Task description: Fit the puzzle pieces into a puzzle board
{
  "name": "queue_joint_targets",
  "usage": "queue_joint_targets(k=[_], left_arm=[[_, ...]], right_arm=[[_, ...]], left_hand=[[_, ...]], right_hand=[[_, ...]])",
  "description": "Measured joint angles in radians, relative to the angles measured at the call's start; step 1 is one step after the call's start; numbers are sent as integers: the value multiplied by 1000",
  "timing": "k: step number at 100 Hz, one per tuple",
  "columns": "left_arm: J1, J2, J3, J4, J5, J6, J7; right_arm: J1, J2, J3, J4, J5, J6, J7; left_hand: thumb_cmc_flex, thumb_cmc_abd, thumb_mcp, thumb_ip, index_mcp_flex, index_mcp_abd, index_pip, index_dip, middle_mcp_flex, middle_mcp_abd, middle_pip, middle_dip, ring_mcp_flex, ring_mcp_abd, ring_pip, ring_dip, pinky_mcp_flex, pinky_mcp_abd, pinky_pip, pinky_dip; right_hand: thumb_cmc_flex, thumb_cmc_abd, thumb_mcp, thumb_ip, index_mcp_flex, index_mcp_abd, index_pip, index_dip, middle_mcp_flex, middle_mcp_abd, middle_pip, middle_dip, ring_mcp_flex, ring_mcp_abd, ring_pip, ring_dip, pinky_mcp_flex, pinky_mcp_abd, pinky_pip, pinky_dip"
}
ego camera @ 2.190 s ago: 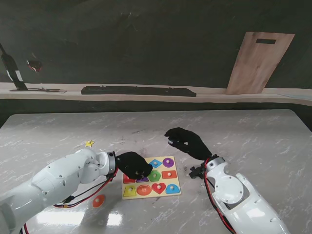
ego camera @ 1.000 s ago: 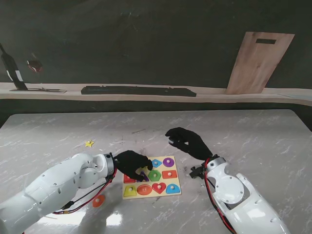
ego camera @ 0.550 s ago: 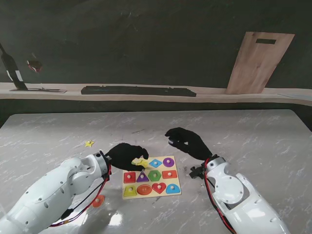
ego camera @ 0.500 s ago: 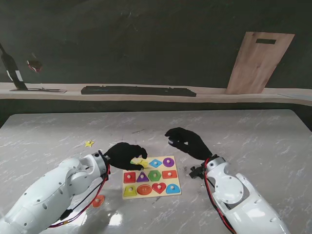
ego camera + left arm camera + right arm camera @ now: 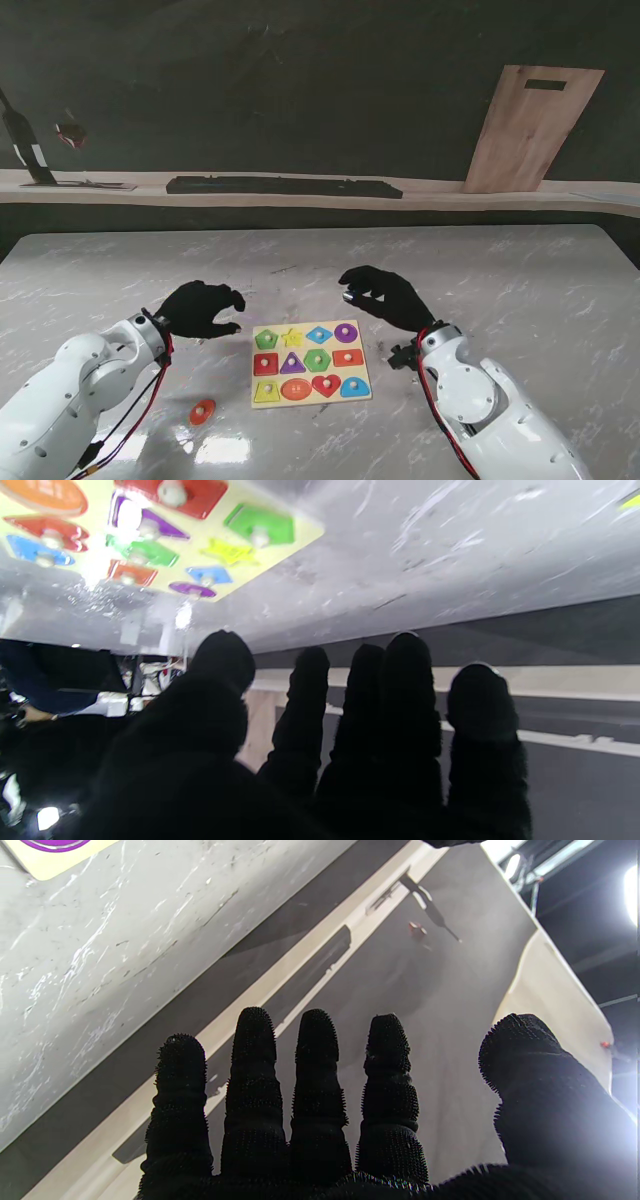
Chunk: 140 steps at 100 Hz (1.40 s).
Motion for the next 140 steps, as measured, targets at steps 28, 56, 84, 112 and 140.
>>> queue_joint_targets(k=[28, 56, 84, 112, 140], left_arm=[[0, 24, -71, 45, 47, -1, -28], [-120, 39, -66, 241, -41, 3, -101], [-256, 53, 62, 433, -76, 56, -50], [-406, 51, 271, 627, -176, 116, 67], [-563, 14, 544, 827, -325, 126, 149]], right_arm=[[-4, 1, -4, -2, -62, 43, -31], [15, 2, -40, 7, -79, 91, -37], [24, 1, -48, 11, -82, 104, -33], [22, 1, -48, 8, -82, 116, -32], [21, 1, -47, 7, -81, 123, -31]], left_hand=[[61, 36, -28, 0, 10, 21, -142, -36, -48, 9, -96, -92, -41, 5, -53, 0, -37, 0, -31, 12], [150, 24, 51, 0, 10, 21, -192, -50, -100, 9, -149, -157, -84, 6, -107, 0, -92, 0, -69, 16], [126, 35, 41, 1, 7, 21, -258, -97, -158, 9, -174, -183, -116, 6, -139, 0, -131, 0, -104, 26], [126, 35, 25, 1, -4, 21, -291, -128, -158, 9, -147, -169, -116, 6, -114, 11, -123, 0, -104, 36], [126, 35, 25, 1, -4, 21, -297, -148, -145, 5, -123, -151, -115, 6, -101, 11, -111, 0, -104, 36]], right_hand=[[0, 0, 0, 0, 0, 0, 0, 0, 0, 0, 0, 0, 0, 0, 0, 0, 0, 0, 0, 0], [0, 0, 0, 0, 0, 0, 0, 0, 0, 0, 0, 0, 0, 0, 0, 0, 0, 0, 0, 0], [0, 0, 0, 0, 0, 0, 0, 0, 0, 0, 0, 0, 0, 0, 0, 0, 0, 0, 0, 0], [0, 0, 0, 0, 0, 0, 0, 0, 0, 0, 0, 0, 0, 0, 1, 0, 0, 0, 0, 0], [0, 0, 0, 0, 0, 0, 0, 0, 0, 0, 0, 0, 0, 0, 1, 0, 0, 0, 0, 0]])
